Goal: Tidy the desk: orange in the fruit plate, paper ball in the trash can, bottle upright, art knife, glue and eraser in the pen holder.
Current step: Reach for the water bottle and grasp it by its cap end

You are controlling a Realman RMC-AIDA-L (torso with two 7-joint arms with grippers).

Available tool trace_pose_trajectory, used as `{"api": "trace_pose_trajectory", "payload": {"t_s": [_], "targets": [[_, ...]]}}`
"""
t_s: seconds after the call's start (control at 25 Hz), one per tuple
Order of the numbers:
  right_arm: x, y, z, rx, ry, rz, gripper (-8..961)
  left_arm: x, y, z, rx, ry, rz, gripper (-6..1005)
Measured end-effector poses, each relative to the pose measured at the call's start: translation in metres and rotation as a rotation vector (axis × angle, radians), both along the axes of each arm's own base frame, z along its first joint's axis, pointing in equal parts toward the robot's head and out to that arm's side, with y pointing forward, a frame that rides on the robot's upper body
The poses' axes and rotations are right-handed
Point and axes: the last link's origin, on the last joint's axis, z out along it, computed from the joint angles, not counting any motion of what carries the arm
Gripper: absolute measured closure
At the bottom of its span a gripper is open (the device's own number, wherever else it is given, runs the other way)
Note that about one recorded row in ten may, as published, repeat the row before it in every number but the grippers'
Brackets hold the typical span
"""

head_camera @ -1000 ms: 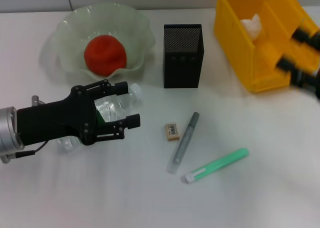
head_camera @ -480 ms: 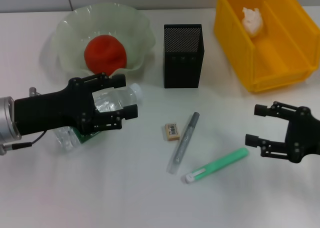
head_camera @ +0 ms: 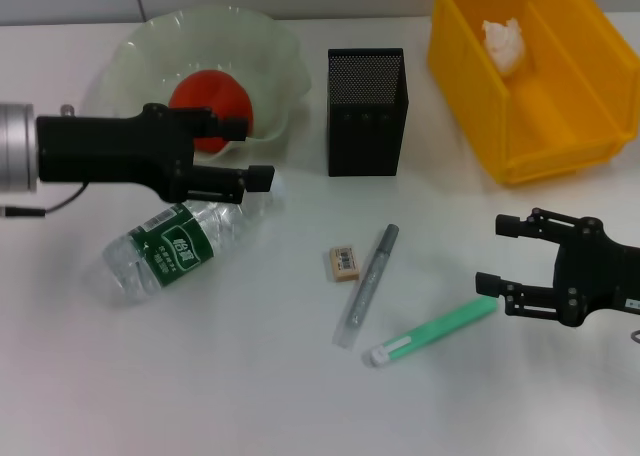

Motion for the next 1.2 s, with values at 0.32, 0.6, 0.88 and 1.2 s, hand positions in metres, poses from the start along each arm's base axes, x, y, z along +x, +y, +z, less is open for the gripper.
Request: {"api": "trace_pose_trajectory", "payload": {"t_s": [0.32,0.6,0.88,1.2], "targets": [[0.002,0.002,-0.005,0.001,-0.023,-0.014,170,0.039,0.035,0.004,-0.039,0.299,0.067,171],[0.002,0.002,-0.006,0.004,-0.026,-0.017,170,0.085,0.053,-0.016,-0.089,0.541,0.082,172],[0.003,0.003,-0.007,0.007,-0.030,-0.024,170,0.107,0.056,-0.036,-0.087,0.681,0.104,173],[0.004,0.002,-0.006,0.011,-0.027,-0.029,170,0.108,0.056,-0.053,-0.072,0.790,0.150,174]]}}
